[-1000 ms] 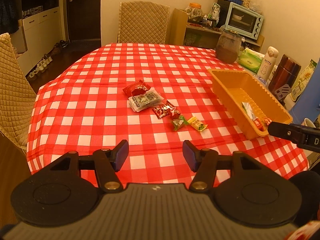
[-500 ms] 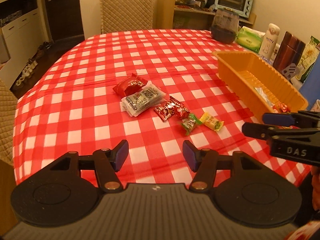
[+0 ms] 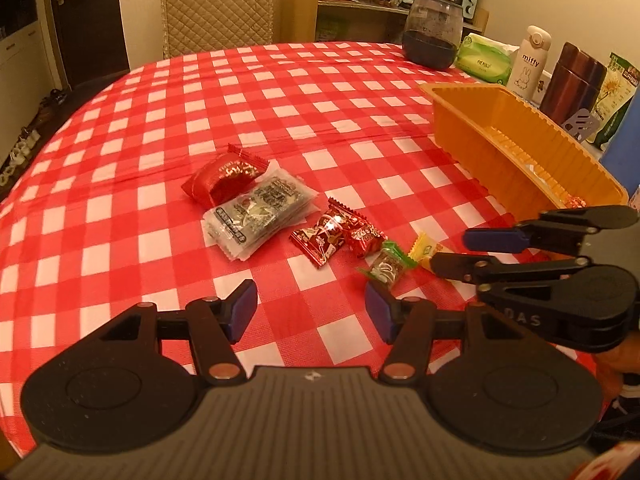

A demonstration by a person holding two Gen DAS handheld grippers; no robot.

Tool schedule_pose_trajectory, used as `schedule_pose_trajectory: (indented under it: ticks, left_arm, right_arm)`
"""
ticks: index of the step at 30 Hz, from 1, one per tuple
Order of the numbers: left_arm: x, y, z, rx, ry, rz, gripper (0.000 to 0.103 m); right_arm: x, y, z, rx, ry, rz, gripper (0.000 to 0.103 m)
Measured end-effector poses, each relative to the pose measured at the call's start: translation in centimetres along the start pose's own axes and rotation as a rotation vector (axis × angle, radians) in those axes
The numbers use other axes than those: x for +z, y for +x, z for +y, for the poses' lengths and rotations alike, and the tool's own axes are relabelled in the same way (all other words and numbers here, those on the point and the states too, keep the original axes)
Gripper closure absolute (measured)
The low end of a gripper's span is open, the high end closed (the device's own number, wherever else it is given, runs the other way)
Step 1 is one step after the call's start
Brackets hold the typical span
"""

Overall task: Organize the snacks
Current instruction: 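Move the right gripper to the yellow-wrapped candy and grasp it, then grasp the green-wrapped candy with the left gripper while the right holds the yellow candy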

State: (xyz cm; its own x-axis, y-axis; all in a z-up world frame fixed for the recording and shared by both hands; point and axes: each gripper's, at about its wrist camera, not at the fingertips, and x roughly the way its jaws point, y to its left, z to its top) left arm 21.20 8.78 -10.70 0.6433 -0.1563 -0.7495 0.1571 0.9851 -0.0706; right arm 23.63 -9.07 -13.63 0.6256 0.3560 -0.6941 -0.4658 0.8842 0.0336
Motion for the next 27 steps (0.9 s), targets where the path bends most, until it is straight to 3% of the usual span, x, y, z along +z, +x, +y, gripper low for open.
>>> schedule_pose_trajectory:
  ticks: [4,8,18,22,27]
  left_arm:
    - [-0.1,0.3,0.1,-0.012,-0.001,-0.001,0.047]
    - [-0.2,0.4,0.1,-0.032,0.005,-0.013,0.047]
    - [0.3,1.4,-2.8,-0.109,0.15,-0.04,0.048]
    - [0.5,2.7,-4.0,-0.108,0.212,-0.021,0.06]
    - [0.6,3.7,-4.7,-0.115,0.247,-0.027,0.06]
  right_arm:
    - [0.0,1.1,0.1,0.007,-0.016,0.016,0.07]
    - [0.0,1.1,0.2,0.007,-0.013,0.014,0.081]
    - [0.1,-2.2,-1.3,-0.032,0.09,-0.078,0.082]
    - [0.0,-2.8,-1.8,-0.037,0.112,-0.087,0.082]
    - [0.0,-3.0,-2.3,-0.042,0.13,-0.095,0.082]
